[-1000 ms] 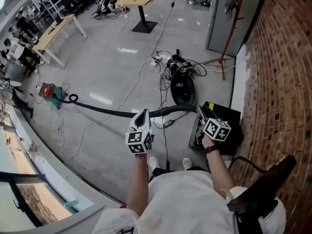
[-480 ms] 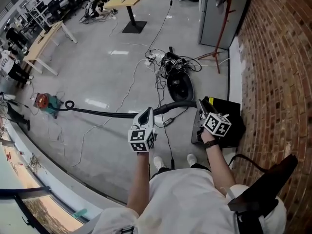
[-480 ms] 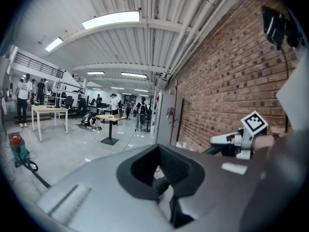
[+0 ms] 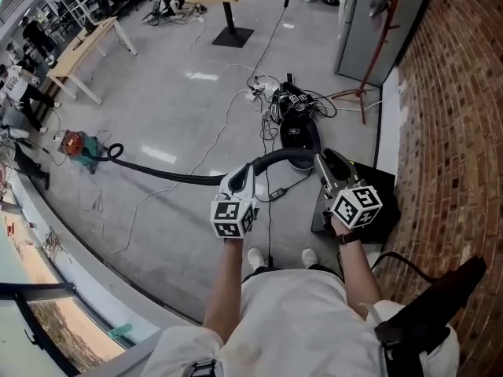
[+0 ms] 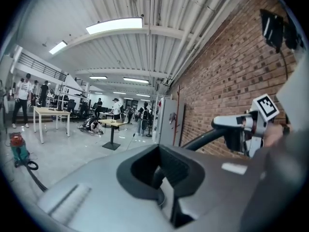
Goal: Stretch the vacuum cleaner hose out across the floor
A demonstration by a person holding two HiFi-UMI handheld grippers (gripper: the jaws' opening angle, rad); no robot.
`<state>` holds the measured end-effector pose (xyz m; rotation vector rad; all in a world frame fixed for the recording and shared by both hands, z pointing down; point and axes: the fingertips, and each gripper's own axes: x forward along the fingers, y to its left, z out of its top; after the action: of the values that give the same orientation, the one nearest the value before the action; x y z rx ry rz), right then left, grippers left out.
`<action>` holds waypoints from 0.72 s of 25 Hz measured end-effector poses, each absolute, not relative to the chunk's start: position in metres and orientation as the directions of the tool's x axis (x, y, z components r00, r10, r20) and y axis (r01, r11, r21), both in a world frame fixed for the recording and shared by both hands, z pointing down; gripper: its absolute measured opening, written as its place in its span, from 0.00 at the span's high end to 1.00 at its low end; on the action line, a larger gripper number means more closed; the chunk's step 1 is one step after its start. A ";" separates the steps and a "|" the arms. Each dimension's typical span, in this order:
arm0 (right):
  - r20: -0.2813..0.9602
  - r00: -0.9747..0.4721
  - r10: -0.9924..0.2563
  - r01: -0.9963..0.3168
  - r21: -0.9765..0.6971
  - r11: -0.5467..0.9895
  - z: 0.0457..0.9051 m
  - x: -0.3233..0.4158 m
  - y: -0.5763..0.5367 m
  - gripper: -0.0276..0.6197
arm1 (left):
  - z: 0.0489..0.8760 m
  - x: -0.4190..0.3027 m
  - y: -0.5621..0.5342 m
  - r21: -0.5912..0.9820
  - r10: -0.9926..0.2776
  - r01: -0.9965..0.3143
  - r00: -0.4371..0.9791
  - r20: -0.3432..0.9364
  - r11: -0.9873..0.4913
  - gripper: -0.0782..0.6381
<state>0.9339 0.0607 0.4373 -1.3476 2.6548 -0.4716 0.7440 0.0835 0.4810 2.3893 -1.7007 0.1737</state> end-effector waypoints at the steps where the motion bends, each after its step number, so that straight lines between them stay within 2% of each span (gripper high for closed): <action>1: 0.030 -0.605 -0.795 -0.759 -0.323 0.565 0.437 0.928 0.062 0.77 | 0.481 0.740 0.084 0.097 -0.923 -0.947 0.321 0.211 -0.307 0.89; 9: 0.060 -0.628 -0.776 -0.756 -0.284 0.590 0.442 0.911 0.057 0.77 | 0.495 0.690 0.098 0.111 -0.952 -0.977 0.203 0.228 -0.181 0.89; 15: 0.069 -0.633 -0.771 -0.747 -0.317 0.585 0.438 0.910 0.051 0.77 | 0.514 0.678 0.108 0.069 -0.940 -0.983 0.185 0.285 -0.172 0.88; 16: 0.067 -0.634 -0.770 -0.744 -0.323 0.585 0.436 0.910 0.051 0.77 | 0.518 0.681 0.108 0.051 -0.934 -0.981 0.196 0.298 -0.189 0.87; 18: 0.063 -0.636 -0.769 -0.741 -0.329 0.586 0.433 0.910 0.051 0.77 | 0.525 0.691 0.108 -0.012 -0.916 -0.970 0.226 0.331 -0.243 0.75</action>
<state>0.9097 0.0515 0.4331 -1.2981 2.7201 -0.5020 0.6908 0.1077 0.5249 2.2974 -1.7962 0.4019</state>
